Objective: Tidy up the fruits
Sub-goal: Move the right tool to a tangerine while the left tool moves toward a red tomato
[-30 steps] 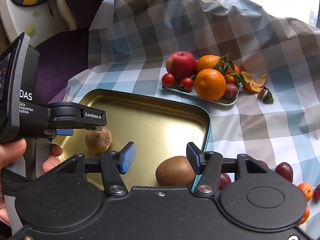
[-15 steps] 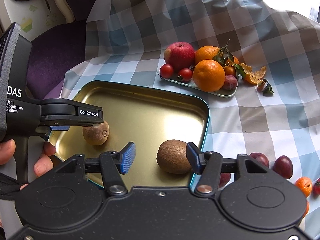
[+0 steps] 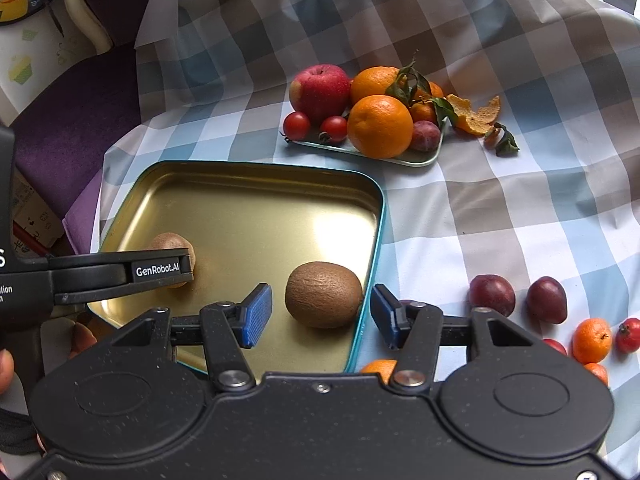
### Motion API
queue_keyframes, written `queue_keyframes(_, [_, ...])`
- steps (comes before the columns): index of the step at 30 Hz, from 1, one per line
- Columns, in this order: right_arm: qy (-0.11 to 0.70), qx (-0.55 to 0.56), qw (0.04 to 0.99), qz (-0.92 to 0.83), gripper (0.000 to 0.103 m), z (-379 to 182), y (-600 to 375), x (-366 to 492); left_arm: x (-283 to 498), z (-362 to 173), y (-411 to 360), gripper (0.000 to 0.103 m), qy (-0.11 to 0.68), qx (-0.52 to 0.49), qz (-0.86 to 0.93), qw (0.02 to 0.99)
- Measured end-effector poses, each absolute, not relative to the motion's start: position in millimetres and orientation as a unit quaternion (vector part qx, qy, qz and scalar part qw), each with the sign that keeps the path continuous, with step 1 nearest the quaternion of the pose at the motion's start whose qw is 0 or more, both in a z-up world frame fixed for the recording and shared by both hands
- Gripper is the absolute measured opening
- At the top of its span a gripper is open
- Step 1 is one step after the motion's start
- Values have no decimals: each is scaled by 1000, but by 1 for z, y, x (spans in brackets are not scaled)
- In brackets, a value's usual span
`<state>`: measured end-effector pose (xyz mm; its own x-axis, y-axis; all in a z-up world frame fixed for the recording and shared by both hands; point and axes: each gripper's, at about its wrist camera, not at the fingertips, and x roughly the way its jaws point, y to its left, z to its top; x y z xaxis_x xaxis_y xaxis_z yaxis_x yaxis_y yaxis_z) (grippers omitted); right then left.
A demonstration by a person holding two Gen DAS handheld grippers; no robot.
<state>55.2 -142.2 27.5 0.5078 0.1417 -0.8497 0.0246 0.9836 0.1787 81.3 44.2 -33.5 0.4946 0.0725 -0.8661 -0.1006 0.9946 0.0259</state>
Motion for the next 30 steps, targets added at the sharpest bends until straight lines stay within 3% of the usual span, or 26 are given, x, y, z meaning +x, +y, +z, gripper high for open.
queue_keyframes(30, [518, 189, 819, -159, 57, 10, -307, 3, 61, -30, -107, 60, 512, 47, -120, 849])
